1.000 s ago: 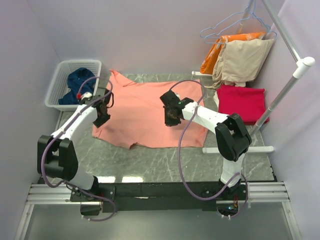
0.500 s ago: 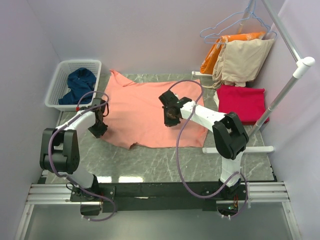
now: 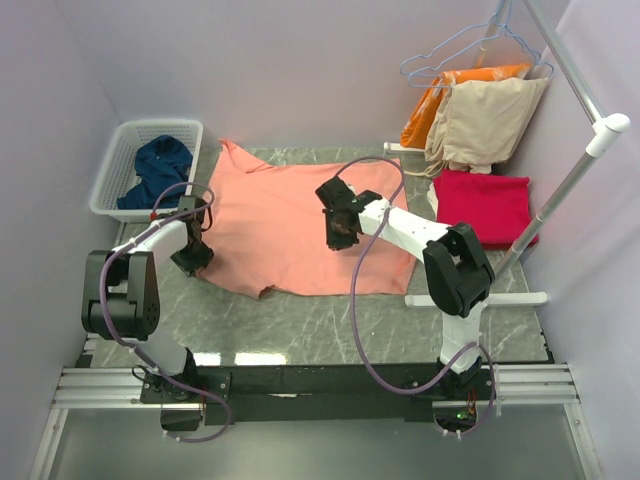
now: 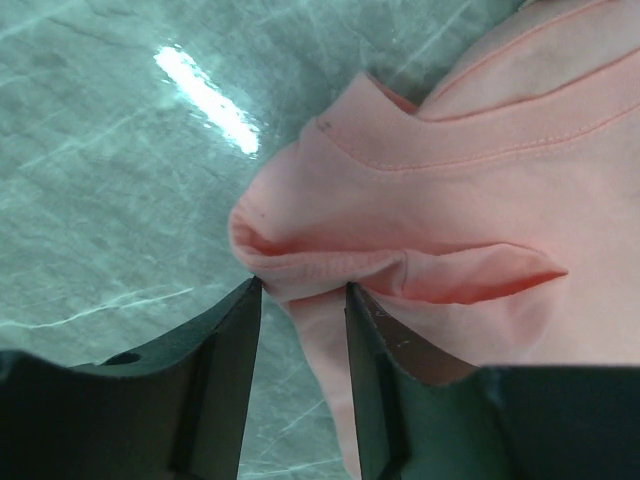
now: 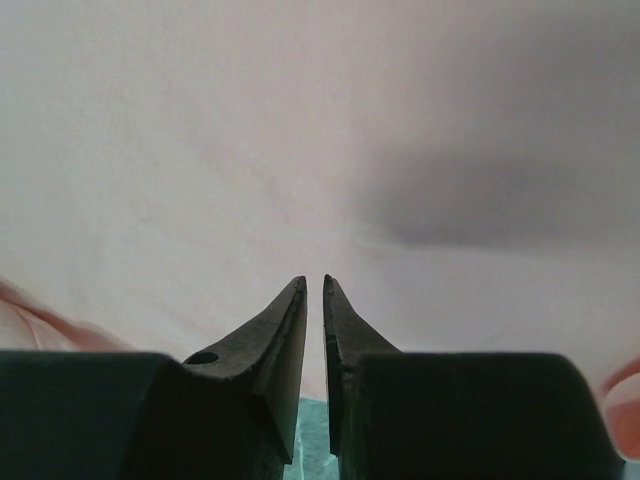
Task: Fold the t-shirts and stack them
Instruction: Flatten the tshirt out
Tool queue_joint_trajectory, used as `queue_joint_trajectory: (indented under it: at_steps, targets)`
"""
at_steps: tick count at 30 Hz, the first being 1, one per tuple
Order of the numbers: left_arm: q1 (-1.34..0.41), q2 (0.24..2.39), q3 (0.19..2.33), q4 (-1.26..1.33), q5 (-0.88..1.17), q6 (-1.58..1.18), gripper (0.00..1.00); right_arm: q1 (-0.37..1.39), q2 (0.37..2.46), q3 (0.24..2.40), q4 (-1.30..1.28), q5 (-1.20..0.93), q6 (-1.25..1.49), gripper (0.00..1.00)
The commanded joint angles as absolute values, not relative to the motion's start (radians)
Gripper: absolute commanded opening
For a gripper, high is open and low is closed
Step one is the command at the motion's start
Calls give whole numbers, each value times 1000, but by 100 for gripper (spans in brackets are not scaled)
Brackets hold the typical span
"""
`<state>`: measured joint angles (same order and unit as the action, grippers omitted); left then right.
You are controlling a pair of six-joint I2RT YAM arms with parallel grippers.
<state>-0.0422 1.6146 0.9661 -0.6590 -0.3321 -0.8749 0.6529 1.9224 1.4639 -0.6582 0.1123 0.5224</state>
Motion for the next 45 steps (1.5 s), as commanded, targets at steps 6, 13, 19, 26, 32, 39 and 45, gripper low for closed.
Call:
queue_joint_trajectory:
  at_steps: [6,13,19,26,32,39,45]
  targets:
    - [-40,1615,979,-644,-223,-847,43,653,1940,1532,-678,143,522,19]
    - [-40,1597,959,-646,-210,-841,43,655,1956,1540,-676,132,538,19]
    - [-40,1620,980,-640,-193,-834,38,655,1963,1555,-687,135,540,18]
    - [-41,1617,1005,-663,-179,-822,32,653,1970,1566,-693,141,546,18]
    - [-48,1586,1037,-709,-183,-822,31,653,1979,1575,-692,138,546,18]
    - [-60,1545,1057,-738,-179,-818,43,655,1982,1572,-690,137,546,17]
    - [-71,1581,1035,-723,-172,-825,41,655,1982,1575,-695,143,543,17]
